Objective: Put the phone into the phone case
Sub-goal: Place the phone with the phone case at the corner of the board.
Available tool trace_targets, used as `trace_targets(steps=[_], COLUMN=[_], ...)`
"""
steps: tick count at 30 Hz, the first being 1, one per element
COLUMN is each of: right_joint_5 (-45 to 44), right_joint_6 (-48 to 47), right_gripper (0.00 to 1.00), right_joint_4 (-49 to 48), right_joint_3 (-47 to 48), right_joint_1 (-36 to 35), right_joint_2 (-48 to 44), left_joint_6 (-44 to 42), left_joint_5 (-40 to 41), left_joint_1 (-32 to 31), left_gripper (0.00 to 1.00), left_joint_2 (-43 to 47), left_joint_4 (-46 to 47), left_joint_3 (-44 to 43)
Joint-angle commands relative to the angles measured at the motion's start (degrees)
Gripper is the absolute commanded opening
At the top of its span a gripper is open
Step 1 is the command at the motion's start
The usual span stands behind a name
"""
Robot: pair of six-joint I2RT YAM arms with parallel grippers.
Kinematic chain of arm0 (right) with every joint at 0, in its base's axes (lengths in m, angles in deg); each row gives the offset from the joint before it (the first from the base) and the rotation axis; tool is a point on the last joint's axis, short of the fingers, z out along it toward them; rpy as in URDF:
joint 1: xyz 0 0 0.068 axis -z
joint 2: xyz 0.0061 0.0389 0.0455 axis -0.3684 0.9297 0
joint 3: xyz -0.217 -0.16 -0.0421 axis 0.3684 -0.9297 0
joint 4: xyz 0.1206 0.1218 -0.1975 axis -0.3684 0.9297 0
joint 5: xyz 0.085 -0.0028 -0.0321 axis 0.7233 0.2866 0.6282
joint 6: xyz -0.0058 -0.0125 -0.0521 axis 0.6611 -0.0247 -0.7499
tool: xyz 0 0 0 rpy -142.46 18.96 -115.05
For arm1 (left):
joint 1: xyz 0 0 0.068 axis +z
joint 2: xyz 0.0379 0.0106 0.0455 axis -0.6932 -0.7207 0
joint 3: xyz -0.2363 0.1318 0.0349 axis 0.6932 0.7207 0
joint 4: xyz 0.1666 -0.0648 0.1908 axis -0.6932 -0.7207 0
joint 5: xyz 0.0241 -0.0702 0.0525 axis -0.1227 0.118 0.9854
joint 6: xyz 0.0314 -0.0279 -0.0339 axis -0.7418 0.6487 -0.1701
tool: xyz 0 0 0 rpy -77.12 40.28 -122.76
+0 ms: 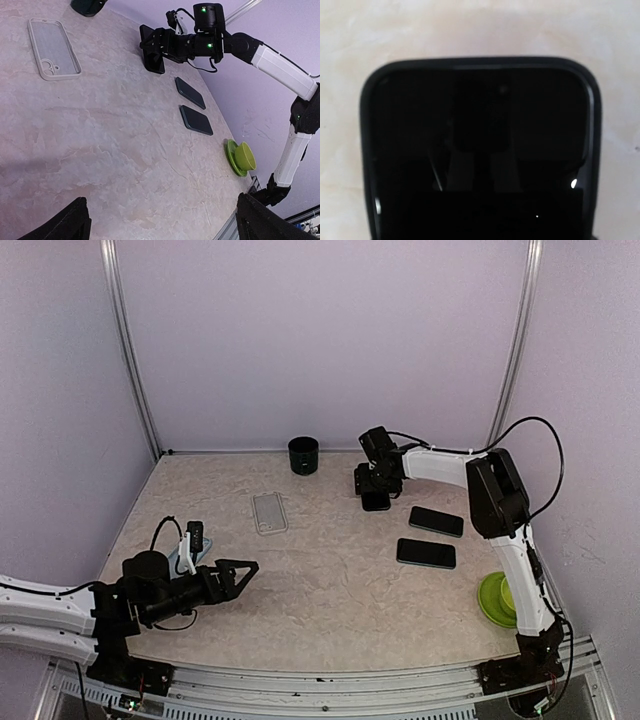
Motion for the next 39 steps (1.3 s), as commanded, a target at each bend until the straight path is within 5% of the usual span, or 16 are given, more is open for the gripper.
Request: trace_targets(steps=[1,24,31,39], right_joint_5=[-1.2,2.3,6.3,11.6], right_joint_6=[0.7,-2.8,-9.8,-18.2], right_gripper=[0.8,0.98,1.0,1.0], right_joint_4=[2.5,3.9,0.7,-3.2], right_joint_3=[0.6,1.5,-6.7,-27.4], right_joint_1=[1.3,1.2,0.7,0.3], right_joint_2=[2.1,-2.3,-13.2,-29.3], left_joint_6=[0.3,0.6,0.4,0.0], left_joint_5=[0.8,1.4,1.3,1.6], left_joint_1=[-0.4,-0.5,-0.5,-0.6], left_gripper=[0.99,0.99,0.99,0.99], left_joint_2=[0.1,0.5,-0.3,-1.4], left_joint_4=[1.6,2.3,3.1,4.4], left_joint_3=[0.1,1.2,1.1,1.2])
